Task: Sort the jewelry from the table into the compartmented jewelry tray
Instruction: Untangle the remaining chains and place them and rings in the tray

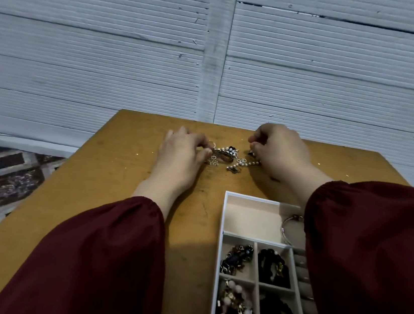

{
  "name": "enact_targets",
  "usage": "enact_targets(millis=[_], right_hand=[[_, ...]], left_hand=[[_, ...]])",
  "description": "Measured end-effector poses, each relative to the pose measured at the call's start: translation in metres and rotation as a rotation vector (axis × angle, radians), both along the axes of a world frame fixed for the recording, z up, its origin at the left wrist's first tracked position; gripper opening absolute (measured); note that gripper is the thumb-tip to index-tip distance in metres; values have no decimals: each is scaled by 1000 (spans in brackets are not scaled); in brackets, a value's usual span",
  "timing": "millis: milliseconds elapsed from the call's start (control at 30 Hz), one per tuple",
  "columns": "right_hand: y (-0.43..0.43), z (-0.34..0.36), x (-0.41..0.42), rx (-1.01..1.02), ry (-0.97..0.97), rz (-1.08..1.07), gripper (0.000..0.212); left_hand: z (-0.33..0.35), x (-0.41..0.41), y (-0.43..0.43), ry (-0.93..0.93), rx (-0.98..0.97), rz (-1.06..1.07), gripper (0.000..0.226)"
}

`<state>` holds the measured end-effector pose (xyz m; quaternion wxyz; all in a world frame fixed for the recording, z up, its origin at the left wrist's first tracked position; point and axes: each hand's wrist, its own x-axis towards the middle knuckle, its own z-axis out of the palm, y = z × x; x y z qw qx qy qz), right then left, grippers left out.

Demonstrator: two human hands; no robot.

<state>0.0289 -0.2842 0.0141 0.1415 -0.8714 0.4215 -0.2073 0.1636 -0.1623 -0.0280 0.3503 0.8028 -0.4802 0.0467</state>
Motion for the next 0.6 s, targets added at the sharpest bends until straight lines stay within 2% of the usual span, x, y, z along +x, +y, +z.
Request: enact_targets(millis=[133,300,600], right_hand=[[0,-3,4,-24,64,26,13],[0,-5,8,-53,129,67,9],[2,-12,23,-149,236,80,12]], left_hand=[[1,1,0,177,-235,-4,11],[5,4,5,204,-421,112,12],[7,12,9,309,-573,263,14]])
